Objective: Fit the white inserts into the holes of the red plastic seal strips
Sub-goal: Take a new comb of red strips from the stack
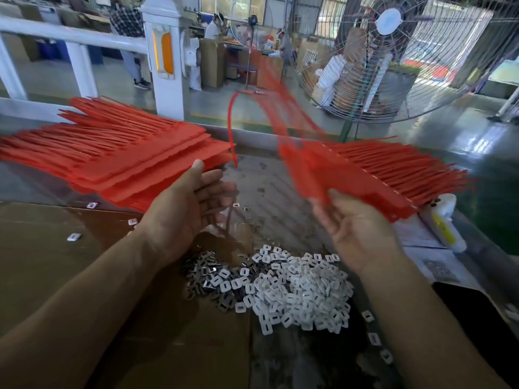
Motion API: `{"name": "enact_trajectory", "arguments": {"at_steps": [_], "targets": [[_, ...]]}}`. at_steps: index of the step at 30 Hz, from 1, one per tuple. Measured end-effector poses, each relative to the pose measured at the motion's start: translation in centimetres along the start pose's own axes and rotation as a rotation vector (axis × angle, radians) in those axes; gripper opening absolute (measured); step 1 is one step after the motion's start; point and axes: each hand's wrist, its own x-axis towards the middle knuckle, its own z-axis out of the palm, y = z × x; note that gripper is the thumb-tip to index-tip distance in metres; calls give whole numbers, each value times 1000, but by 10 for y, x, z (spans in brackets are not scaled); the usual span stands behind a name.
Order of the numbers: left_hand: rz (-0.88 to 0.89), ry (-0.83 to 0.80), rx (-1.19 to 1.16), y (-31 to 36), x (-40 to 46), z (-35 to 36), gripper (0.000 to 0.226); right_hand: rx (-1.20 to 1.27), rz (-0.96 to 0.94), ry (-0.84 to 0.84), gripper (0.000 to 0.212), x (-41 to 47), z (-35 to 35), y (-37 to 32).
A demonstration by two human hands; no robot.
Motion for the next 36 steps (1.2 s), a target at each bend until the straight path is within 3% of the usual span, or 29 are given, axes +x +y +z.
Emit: {"name": "enact_trajectory", "arguments": {"at_steps": [2,5,8,13,15,20,23,26,29,31,36], "targets": [[11,-73,29,1,-2,2,68,-150,102,-131,14,-5,7,11],[115,-126,24,2,-9,7,64,-425,4,-79,8,-6,11,24],[284,-126,99,1,-17,7,36,-374,10,-112,13,-8,13,23],[368,-146,65,19,-20,0,38,-92,-82,-133,45,-2,7,4],[374,-163,104,23,-19,-2,40,-64,-123,-159,41,-1,4,-1],[342,-97,102,27,-14,-7,32,-491,-194,-249,22,-5,-7,-1],[333,-57,5,29,-12,-8,34,-450,-200,-134,6,-3,-5,-1],[259,-59,-58,27,-12,-7,46,-359,-90,20,18,1,-6,3],[214,-2,235,16,-10,-6,29,-361,8,149,24,7,-8,12],[191,33,401,8,-6,-9,18,-359,49,196,16,11,-10,16],[184,134,649,-5,6,-22,28,-478,77,160,12,17,-15,21]]}}
